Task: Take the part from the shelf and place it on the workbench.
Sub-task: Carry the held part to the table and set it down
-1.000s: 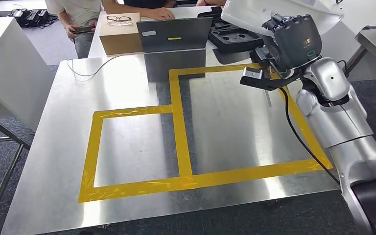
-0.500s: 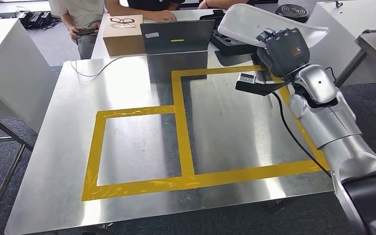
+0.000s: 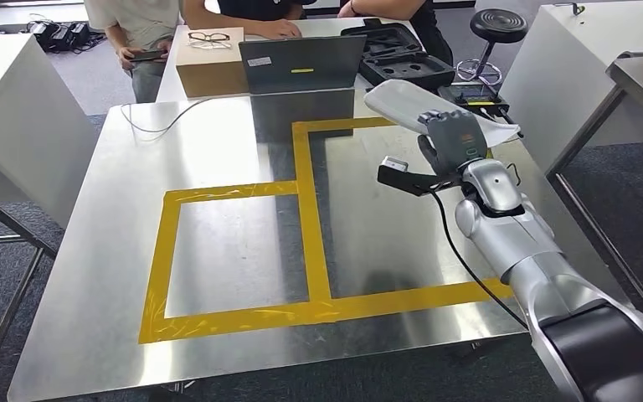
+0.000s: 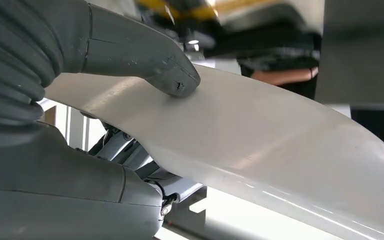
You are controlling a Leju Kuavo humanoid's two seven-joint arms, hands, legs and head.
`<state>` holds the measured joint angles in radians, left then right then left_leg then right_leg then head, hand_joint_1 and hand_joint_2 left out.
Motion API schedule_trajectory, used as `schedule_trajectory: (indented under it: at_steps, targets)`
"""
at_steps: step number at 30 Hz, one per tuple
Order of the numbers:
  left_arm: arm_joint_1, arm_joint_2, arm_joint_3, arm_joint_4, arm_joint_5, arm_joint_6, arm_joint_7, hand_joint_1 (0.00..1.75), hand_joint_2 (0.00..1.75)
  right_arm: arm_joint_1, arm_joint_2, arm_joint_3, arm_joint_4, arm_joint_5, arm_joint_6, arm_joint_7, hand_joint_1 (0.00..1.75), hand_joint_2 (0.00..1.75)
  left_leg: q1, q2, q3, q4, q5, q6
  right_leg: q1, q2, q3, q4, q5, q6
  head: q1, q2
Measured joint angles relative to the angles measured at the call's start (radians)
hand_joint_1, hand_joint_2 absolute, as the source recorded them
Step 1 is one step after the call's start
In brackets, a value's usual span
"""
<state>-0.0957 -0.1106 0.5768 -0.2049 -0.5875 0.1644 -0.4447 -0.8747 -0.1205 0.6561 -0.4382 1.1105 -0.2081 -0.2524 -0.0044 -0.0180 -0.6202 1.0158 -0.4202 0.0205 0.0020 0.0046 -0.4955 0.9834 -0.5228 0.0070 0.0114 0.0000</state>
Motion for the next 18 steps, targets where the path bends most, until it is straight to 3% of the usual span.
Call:
schedule_trajectory:
  at_steps: [14,18]
  targets:
    - [0.013,-0.005,0.013,0.001,0.002,0.013,-0.021,0.0,1.75,0.172,0.026,-0.012,0.121,-0.033,0.01,0.037,1.75,1.75,0.0,0.001,0.0,0.0,0.0,0.0,0.0,0.0,-0.001,0.0,0.0,0.0,0.0,0.0]
    - [0.015,-0.006,0.019,0.001,0.0,0.019,-0.024,0.0,1.75,0.188,0.026,-0.023,0.13,-0.038,0.004,0.037,0.0,0.0,0.0,0.001,0.0,0.0,0.0,0.0,0.0,0.001,-0.001,0.0,0.0,0.0,0.0,0.0]
